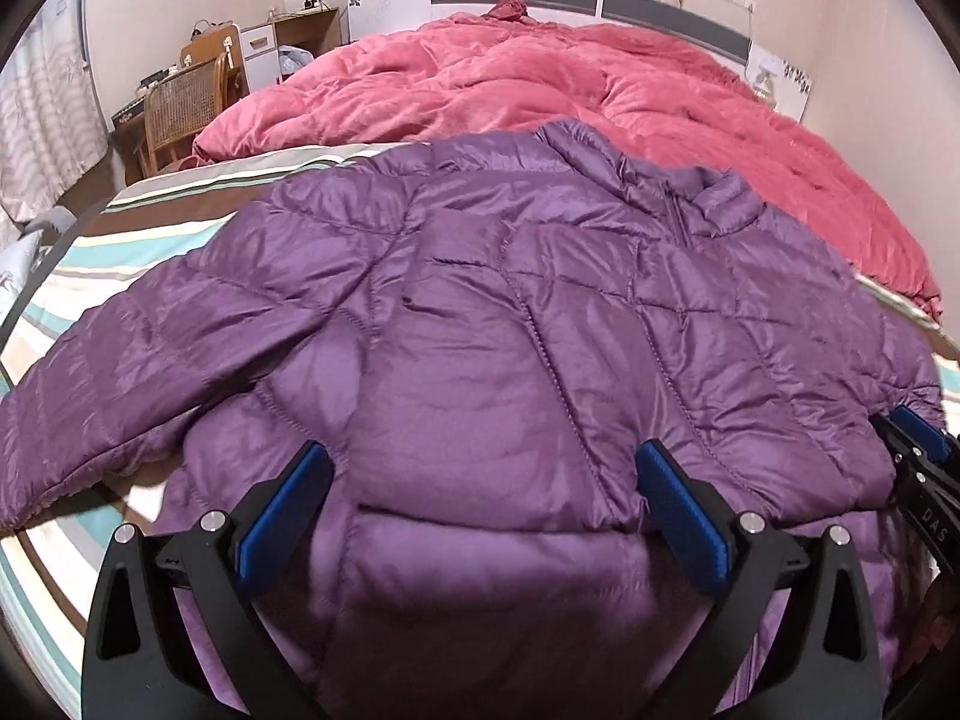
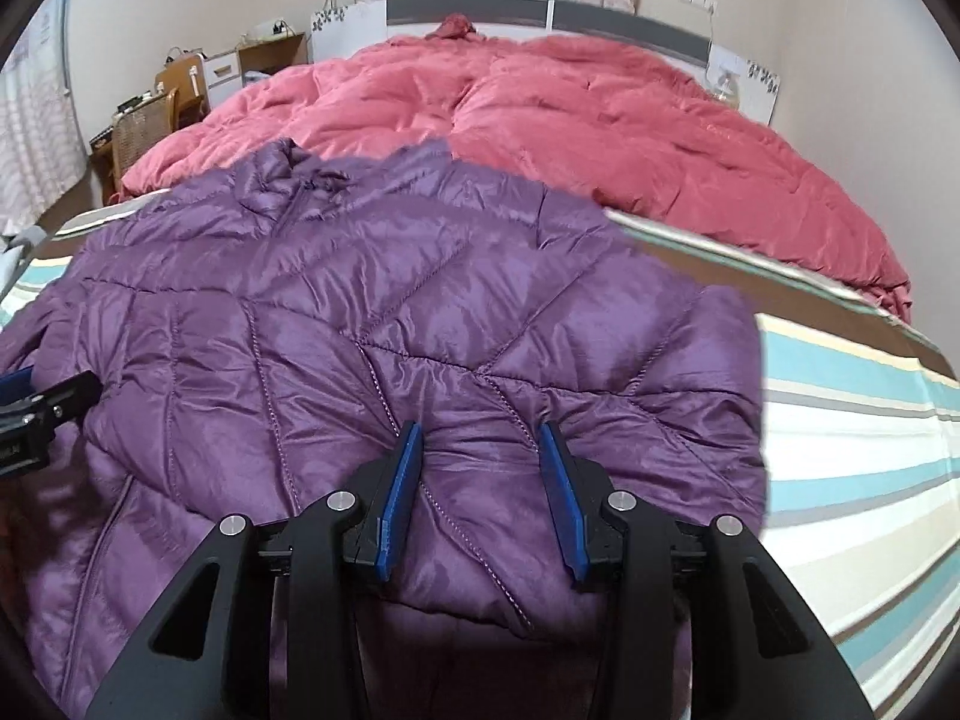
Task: Fold large clothes
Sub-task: 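Lower the sleeve onto the jacket body and open the right tool, then grasp the cuff of the other sleeve with the left tool, then carry the sleeve across the jacket body and open the left tool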
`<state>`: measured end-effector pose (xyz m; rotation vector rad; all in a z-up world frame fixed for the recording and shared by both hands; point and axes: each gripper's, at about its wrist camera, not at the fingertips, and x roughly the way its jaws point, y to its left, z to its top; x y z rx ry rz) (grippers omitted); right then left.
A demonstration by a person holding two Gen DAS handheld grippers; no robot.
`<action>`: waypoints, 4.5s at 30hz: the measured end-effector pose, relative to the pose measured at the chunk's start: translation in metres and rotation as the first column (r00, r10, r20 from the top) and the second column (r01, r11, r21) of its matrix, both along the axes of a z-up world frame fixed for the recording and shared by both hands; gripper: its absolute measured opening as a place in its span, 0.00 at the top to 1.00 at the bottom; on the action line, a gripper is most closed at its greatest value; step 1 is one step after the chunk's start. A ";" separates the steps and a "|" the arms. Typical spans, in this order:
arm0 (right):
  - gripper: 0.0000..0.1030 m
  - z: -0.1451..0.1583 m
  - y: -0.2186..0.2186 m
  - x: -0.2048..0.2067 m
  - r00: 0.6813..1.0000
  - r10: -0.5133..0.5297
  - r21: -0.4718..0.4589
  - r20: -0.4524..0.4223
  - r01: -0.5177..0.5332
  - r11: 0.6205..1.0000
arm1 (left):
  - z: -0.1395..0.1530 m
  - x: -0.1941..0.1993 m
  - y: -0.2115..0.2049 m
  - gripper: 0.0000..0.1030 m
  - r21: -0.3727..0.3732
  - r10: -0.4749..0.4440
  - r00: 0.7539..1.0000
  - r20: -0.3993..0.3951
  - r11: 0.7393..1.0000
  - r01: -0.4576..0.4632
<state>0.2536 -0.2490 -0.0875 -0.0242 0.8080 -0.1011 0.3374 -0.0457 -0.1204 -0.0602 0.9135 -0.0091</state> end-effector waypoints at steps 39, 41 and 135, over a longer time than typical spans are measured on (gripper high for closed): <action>0.60 -0.012 0.011 -0.007 0.999 -0.046 -0.079 0.010 0.047 0.996 | -0.048 -0.135 0.371 0.13 -0.546 0.801 0.593 -0.081 0.462 -0.699; 0.60 -0.012 0.011 -0.007 0.999 -0.046 -0.079 0.010 0.047 0.996 | -0.052 -0.131 0.377 0.18 -0.561 0.811 0.580 -0.078 0.445 -0.698; 0.49 -0.004 -0.036 -0.032 0.973 -0.220 0.074 0.066 0.215 0.974 | 0.067 -0.126 -0.057 0.19 0.329 -0.472 0.858 0.202 0.858 0.395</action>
